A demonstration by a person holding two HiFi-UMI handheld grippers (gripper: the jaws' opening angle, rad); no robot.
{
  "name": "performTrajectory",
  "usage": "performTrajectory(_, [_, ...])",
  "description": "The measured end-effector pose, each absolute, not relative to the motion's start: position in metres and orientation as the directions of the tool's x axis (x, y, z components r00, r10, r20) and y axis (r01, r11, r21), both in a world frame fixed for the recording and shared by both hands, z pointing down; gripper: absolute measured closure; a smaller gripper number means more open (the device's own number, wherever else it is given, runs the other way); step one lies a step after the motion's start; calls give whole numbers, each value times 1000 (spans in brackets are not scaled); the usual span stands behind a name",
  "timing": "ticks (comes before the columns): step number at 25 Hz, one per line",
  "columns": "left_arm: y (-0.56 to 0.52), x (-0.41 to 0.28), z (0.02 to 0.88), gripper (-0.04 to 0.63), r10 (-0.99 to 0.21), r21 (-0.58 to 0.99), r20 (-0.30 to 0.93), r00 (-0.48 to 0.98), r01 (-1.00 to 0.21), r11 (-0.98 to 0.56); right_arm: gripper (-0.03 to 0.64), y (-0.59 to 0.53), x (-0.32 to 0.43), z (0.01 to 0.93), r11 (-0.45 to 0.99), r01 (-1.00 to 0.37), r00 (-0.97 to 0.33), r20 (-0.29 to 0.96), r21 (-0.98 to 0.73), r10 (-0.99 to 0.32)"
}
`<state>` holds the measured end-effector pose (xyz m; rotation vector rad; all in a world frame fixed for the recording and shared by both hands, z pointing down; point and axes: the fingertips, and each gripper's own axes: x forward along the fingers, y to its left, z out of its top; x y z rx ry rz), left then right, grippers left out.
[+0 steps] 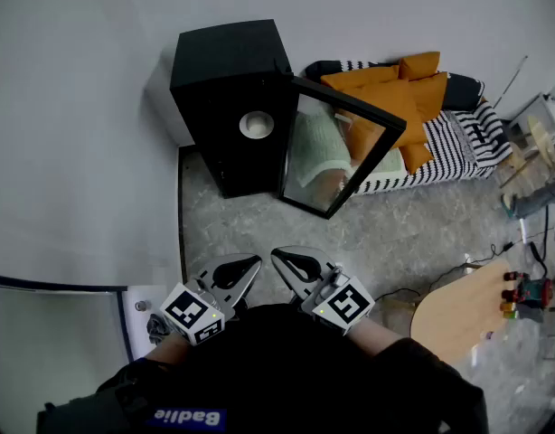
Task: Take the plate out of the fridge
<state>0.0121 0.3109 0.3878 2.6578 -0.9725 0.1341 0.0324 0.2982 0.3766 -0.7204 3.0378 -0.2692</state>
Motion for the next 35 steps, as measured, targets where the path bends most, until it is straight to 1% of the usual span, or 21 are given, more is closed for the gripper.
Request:
performTrajectory(16, [309, 16, 393, 588, -611, 254, 198, 766, -642, -723, 607, 300, 32, 379, 894, -422, -906, 27, -147, -423])
performTrajectory(24, [306, 38, 390, 588, -641, 245, 200, 741, -671, -700, 607, 296, 61, 381, 898, -417, -908, 23, -138, -418])
performTrajectory(29, [302, 51, 397, 588, -684, 253, 199, 702, -711, -656, 607, 293, 82, 389, 911, -387, -922, 30, -143, -387])
performTrajectory(35, [289, 55, 398, 588, -691, 250, 204, 694, -719, -649, 607, 279, 88, 396, 915, -366, -931, 51, -167, -363])
